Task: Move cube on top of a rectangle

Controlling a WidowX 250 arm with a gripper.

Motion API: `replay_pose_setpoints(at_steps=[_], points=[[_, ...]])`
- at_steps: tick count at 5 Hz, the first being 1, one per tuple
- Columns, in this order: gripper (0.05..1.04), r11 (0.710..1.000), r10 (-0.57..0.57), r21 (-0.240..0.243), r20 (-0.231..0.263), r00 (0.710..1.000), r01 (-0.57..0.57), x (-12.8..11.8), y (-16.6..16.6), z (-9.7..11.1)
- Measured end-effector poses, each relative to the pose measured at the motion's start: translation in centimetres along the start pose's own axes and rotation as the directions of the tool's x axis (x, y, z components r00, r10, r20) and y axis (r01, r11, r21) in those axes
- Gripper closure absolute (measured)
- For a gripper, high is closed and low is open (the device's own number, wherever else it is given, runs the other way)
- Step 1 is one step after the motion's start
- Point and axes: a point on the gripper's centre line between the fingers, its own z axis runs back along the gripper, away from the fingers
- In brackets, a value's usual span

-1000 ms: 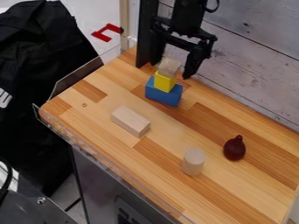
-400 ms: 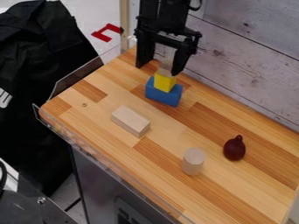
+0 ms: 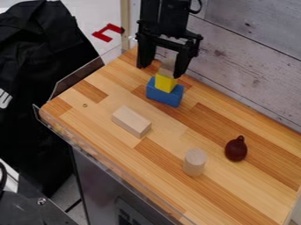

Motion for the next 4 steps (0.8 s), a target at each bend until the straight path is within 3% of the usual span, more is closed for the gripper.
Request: replay_pose_setpoints(at_steps=[3,4], points=[[0.083,1.0,0.024,-0.01,-0.022,0.999,-0.024,0.22,-0.21,-1.03],[0.13,0.999,0.034,-0.01,-0.016,0.999,-0.035,0.31,-0.22,-1.04]])
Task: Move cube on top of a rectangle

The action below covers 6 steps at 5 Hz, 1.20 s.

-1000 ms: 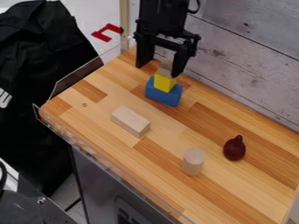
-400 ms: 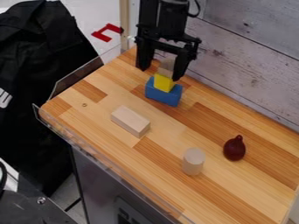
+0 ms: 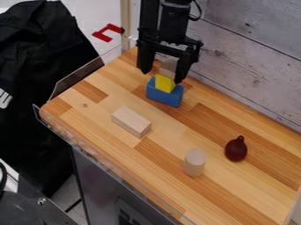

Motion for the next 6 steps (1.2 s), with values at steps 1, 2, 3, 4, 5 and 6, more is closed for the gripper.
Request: replay_pose_setpoints(at_steps=[1,2,3,4,5,6], points=[[0.354,1.0,0.01,-0.007,-0.002,1.0,-0.01,0.1,-0.1,-0.3],[0.553,1.0,0.02,-0.009,0.002,1.0,-0.02,0.3,-0.2,-0.5],[0.554,1.0,0.022,-0.01,0.005,1.0,-0.022,0.3,-0.2,-0.5],[0.554,1.0,0.021,-0.009,0.013,1.0,-0.021,0.5,-0.2,-0.5],[0.554,1.0,0.023,-0.01,0.021,1.0,-0.023,0.4,-0.2,-0.4],[0.554,1.0,0.02,-0.011,0.057,0.998,-0.019,-0.4,-0.3,1.0]])
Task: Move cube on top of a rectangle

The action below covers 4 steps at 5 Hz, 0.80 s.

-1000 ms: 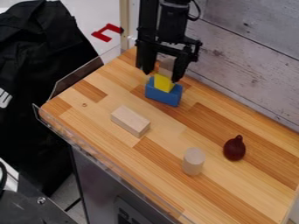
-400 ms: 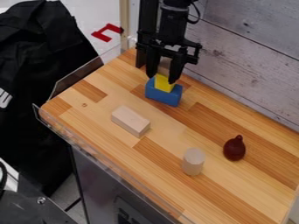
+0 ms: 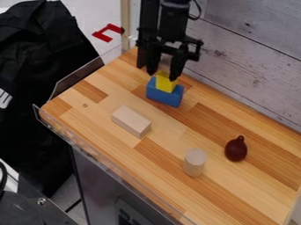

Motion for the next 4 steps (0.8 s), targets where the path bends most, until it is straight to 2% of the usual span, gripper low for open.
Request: replay_pose_setpoints(at_steps=[1,2,3,4], points=[[0.554,1.0,-0.026,0.001,0.018,1.0,0.026,-1.6,0.0,1.1],[0.554,0.997,-0.077,0.01,0.012,0.997,0.077,-3.6,0.5,1.8],[0.554,0.992,-0.119,0.044,-0.026,0.993,0.12,-5.6,1.6,0.7],[0.554,0.996,-0.072,0.057,-0.051,0.996,0.075,-6.5,3.7,-0.6]])
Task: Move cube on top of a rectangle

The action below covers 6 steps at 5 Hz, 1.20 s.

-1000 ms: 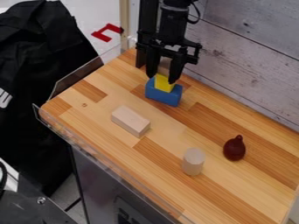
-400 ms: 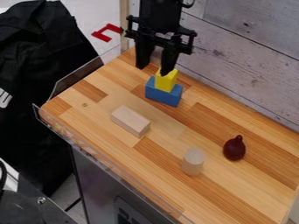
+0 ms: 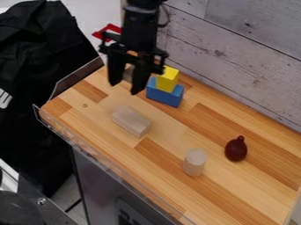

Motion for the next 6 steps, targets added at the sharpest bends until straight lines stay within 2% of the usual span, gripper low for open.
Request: replay_pose_setpoints(at_steps=[2,3,5,6], points=[[0.554,0.999,0.044,-0.006,-0.029,0.999,-0.044,1.1,1.7,-2.9],[0.554,0.999,0.035,-0.013,-0.062,0.997,-0.036,1.7,1.5,-4.9],[0.554,0.999,0.016,-0.033,-0.115,0.993,-0.02,1.1,0.5,-6.5],[0.554,1.0,0.013,-0.021,-0.116,0.993,-0.016,1.1,0.3,-6.6]])
